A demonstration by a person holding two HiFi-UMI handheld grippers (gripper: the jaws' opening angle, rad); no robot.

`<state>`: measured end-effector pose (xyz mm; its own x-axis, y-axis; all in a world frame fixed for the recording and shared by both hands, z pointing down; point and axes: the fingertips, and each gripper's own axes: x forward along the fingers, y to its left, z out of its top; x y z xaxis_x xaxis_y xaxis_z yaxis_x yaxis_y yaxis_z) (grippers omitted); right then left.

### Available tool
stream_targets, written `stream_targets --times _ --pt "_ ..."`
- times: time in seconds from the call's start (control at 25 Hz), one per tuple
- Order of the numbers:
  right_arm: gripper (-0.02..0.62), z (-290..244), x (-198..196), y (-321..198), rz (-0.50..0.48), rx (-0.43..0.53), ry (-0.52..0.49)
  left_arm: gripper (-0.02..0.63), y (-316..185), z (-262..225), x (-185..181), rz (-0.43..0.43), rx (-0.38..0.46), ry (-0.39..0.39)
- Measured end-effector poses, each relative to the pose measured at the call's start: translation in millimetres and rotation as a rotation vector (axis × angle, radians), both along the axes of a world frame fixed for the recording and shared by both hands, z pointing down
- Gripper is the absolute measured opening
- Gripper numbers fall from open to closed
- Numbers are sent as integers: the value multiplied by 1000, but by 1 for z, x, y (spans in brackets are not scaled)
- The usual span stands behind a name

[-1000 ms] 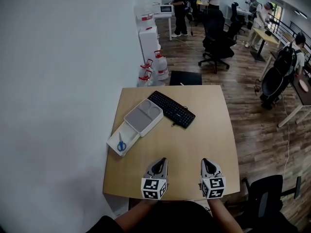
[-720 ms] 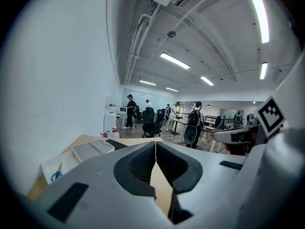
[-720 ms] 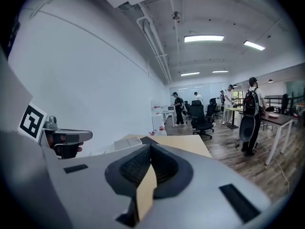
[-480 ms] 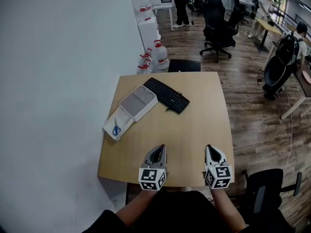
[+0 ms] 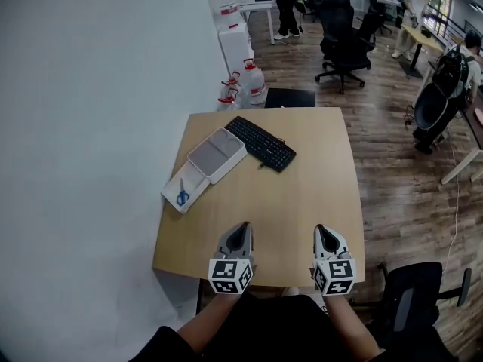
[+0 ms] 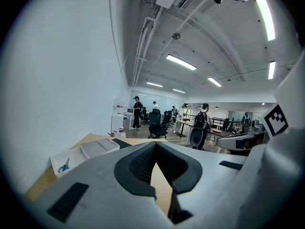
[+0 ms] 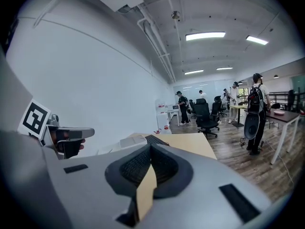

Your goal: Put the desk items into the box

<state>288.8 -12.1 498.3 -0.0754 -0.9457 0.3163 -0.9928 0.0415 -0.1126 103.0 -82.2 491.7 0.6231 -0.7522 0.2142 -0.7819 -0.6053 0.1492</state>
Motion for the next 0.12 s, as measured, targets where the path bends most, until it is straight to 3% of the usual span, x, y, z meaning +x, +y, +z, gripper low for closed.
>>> stream_targets --times 0.12 --pt "60 4 3 3 7 -24 -10 15 -2 -4 -4 -10 16 -5"
